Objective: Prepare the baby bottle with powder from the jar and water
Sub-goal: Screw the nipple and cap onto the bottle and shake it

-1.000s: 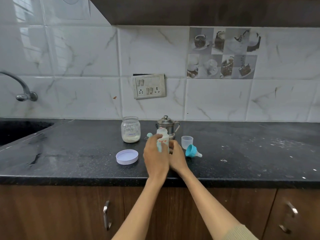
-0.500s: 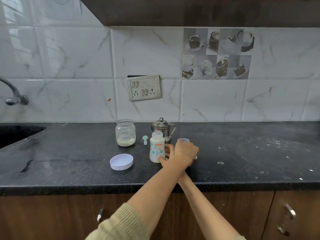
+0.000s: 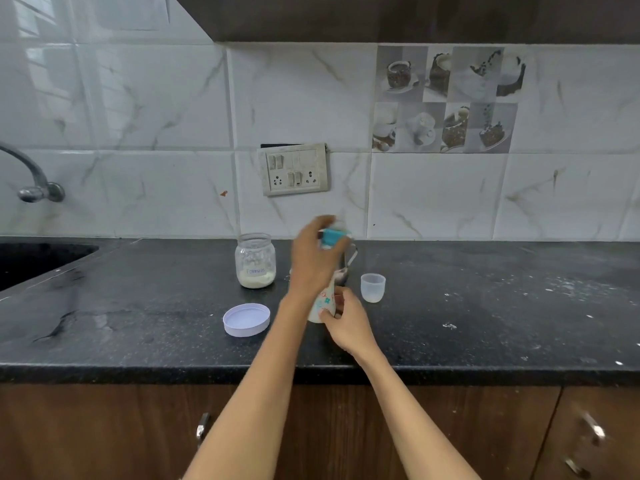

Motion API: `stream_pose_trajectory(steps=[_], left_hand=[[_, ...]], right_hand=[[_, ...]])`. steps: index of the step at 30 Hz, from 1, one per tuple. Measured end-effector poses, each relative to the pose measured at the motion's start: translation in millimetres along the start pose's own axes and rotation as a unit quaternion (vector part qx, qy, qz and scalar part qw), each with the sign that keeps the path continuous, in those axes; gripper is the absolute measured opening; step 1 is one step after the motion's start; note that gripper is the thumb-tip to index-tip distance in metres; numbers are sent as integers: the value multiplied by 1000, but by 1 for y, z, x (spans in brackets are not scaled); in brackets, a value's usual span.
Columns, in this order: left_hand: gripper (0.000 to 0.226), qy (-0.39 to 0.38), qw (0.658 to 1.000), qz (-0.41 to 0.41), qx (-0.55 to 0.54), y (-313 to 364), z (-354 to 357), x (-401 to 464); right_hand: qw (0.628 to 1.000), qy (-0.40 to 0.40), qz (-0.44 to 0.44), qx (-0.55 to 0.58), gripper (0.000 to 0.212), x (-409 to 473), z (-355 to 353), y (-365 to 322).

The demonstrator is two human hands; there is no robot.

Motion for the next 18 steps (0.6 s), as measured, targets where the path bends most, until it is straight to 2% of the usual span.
stream_pose_trajectory(steps=[2,6,14,18], left_hand=[[38,39,998,-41,-6,-19,-20,-1],[45,16,994,-111,12,-59,-20,-9],[51,-47,993,-109,14,-68,-6,-8],[55,-97,988,-114,28,-71,-4,-1]], right_hand=[[1000,2,9,15,46,0,-1,4],[1000,1,5,18,49,0,0,2],[999,19,24,10,70,2,-1,2],[997,40,44,-55,77,1,0,-3]])
Point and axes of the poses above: each hand's wrist, its own x-axis towards the middle knuckle, its own z-axis out of the palm, y = z × x, the point moved 8 cm from there along x, towards the middle knuckle, and after that the axes turned 7 degrees about x, right-handed, at the moved point
